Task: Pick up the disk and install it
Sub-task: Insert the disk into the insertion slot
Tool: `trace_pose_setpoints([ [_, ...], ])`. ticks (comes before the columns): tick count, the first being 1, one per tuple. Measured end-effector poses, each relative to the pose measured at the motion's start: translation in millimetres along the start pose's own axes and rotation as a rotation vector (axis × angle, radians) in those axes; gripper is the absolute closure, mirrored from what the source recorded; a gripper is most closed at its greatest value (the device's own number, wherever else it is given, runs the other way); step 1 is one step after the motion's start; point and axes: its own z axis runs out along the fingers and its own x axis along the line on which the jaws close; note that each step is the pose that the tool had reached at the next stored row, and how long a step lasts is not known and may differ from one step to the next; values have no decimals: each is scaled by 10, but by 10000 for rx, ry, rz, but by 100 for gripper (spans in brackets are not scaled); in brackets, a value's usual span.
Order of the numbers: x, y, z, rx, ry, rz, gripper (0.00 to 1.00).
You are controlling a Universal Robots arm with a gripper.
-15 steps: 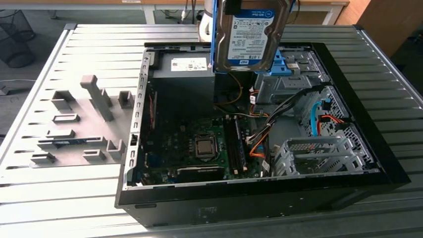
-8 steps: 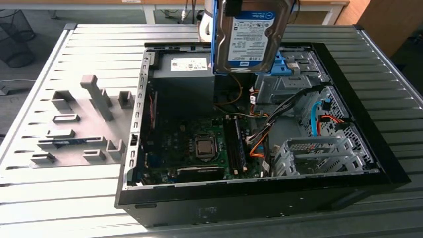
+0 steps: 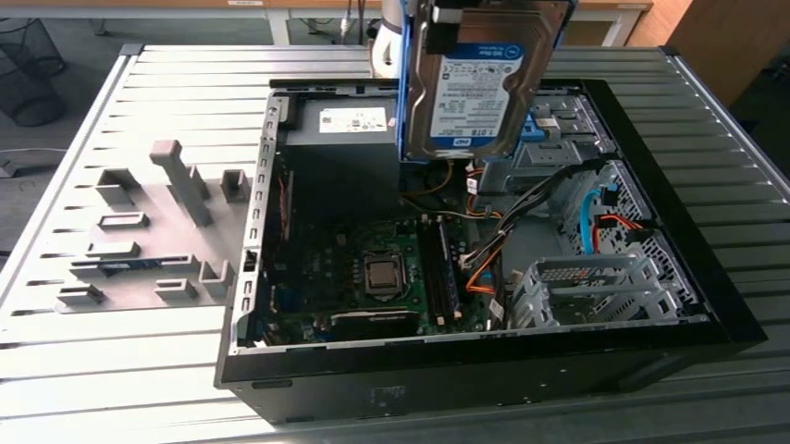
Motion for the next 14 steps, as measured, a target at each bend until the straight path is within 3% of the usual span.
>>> trace_pose_setpoints([
  [4,179,-6,9,2,41,0,63],
  [8,311,-11,13,4,105,1,63],
  [11,397,-14,15,6,171,3,63],
  [14,422,-14,16,7,202,3,63],
])
